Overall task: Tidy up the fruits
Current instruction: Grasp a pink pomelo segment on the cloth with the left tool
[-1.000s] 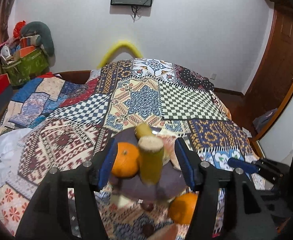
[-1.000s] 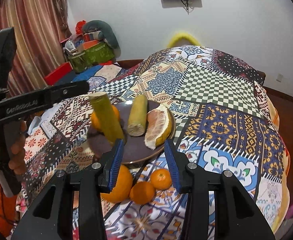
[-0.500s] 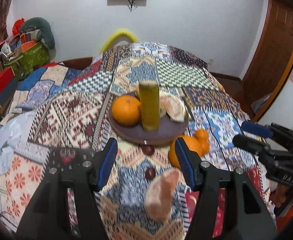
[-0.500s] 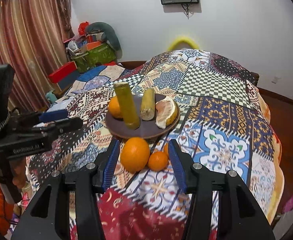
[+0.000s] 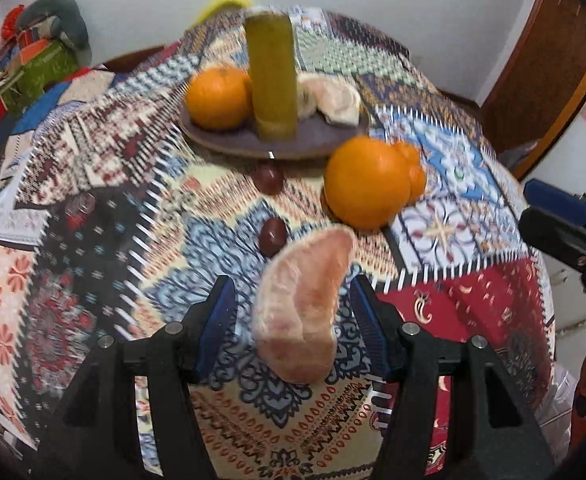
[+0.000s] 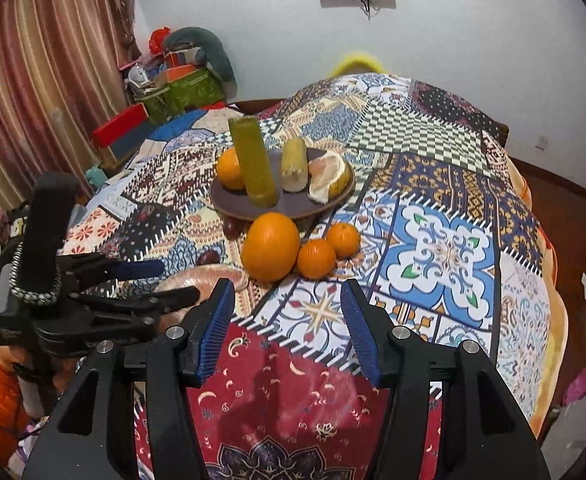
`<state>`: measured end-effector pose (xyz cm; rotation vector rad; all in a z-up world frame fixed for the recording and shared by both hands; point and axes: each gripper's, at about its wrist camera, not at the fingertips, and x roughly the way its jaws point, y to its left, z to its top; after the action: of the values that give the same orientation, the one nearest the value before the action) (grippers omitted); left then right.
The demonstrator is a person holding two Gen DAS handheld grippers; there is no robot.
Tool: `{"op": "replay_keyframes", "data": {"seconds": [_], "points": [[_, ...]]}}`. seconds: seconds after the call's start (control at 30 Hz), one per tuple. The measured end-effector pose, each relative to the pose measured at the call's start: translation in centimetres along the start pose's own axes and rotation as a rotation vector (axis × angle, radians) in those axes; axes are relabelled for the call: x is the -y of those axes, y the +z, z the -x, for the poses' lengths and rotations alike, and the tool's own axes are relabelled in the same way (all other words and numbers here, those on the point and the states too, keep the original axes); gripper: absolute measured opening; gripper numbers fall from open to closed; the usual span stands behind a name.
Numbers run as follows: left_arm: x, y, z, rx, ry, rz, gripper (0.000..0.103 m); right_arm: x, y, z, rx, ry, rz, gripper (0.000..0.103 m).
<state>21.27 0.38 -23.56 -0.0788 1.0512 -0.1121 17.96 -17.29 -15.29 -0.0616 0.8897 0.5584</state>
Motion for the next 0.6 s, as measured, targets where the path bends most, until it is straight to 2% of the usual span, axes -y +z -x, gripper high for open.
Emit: {"op": "replay_keyframes", "data": {"seconds": [0.07,0.17,0.23,0.3,0.47,0.6], "points": [[0.3,-0.2,-1.0,-0.021,-0.006,-0.012,0.060,0.0,-0.2,-0.3,-0.009,0.000,-0.003,0.052],[0.7,-0.3,-1.7,0.004,0.007,-0.021,0.060,0.1,-0.4,-0.7,-0.018,0.004,-0.010,0.052],[0.6,-0.2,-1.9,0.014,0.005,-0.003,0.054,0.0,-0.4,-0.8,-0.021,0.005,-0.012,0.052],[0.4,-0.2,-1.8,0.018,0.003,0.011,0.052,0.0,-0.3,-1.0,-0.022,0.006,-0.013,0.052],[-0.2,-0.2,-0.9,0.020,-0.019,0.013,0.047,0.0,-0.1,-1.6,-0.029,0.014,-0.015,0.052],[-1.5,-0.3,1.1,0.073,-0.031,0.052,0.047,-0.4,0.4,-2.2,-0.029,0.023,-0.011,0.052]]}}
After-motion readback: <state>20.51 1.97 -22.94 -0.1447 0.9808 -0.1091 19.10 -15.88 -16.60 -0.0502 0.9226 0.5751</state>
